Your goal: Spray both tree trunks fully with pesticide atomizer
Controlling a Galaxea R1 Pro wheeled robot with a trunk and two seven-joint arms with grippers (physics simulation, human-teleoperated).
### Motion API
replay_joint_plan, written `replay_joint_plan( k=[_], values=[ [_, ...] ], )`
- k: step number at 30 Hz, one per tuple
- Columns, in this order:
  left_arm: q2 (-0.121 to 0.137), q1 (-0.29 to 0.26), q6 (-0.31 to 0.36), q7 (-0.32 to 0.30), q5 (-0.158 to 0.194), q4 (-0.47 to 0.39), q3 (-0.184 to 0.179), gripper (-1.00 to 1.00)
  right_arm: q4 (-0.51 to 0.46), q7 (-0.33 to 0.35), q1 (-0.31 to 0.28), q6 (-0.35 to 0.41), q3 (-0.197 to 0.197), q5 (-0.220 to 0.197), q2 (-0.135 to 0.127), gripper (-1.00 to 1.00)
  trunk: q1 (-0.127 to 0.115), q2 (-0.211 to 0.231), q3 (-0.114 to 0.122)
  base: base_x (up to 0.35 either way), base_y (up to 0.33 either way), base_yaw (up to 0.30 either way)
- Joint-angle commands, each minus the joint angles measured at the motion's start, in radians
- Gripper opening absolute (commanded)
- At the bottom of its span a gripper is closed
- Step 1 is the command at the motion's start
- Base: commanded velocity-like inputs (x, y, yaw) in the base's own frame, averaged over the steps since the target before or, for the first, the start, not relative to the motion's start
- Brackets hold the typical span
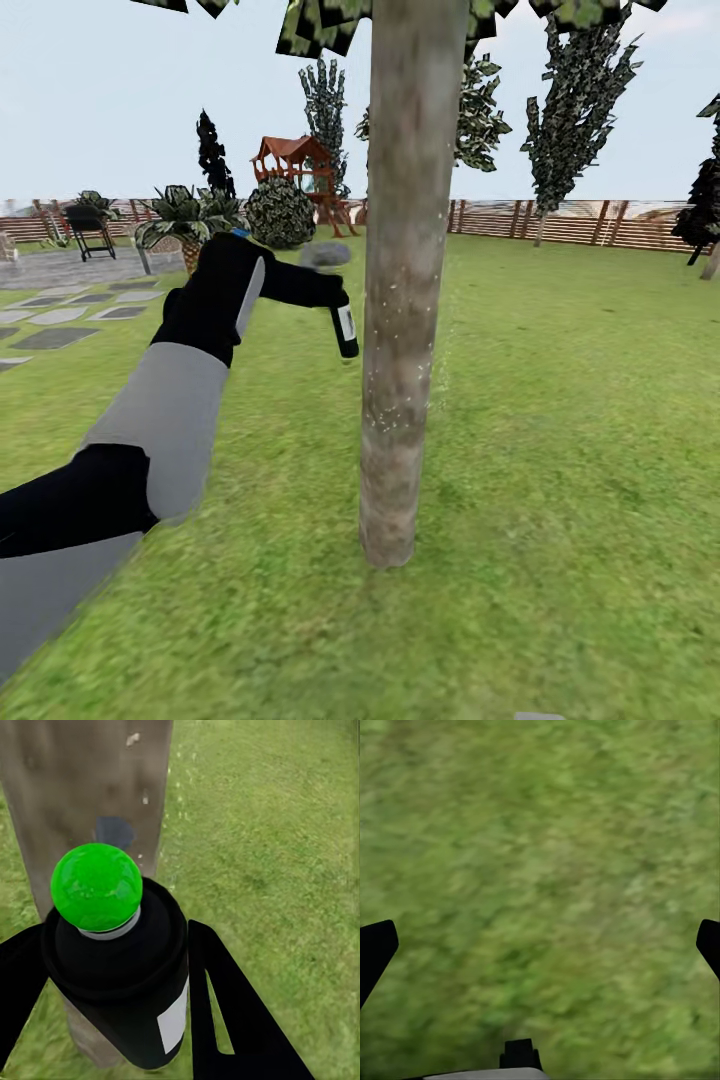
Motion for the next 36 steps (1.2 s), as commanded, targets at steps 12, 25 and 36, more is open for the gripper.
replay_joint_plan(
  k=[12, 25, 36],
  values=[
    [-0.001, -0.264, 0.004, -0.006, 0.003, 0.11, 0.038, -1.0, 0.004, 0.0, 0.001, -0.007, 0.008, -0.01, 0.0, 1.0, 0.0, -0.001, -0.002, 0.0, 0.0, 0.0],
    [-0.001, -0.289, 0.0, -0.002, 0.008, 0.266, 0.069, -1.0, 0.004, 0.0, 0.002, -0.007, 0.008, -0.01, 0.0, 1.0, 0.0, -0.001, -0.002, 0.0, 0.0, 0.0],
    [-0.001, -0.289, -0.008, 0.012, 0.004, 0.436, 0.081, -1.0, 0.004, 0.0, 0.003, -0.007, 0.009, -0.01, 0.0, 1.0, 0.0, -0.001, -0.002, 0.0, 0.0, 0.0]
  ],
)
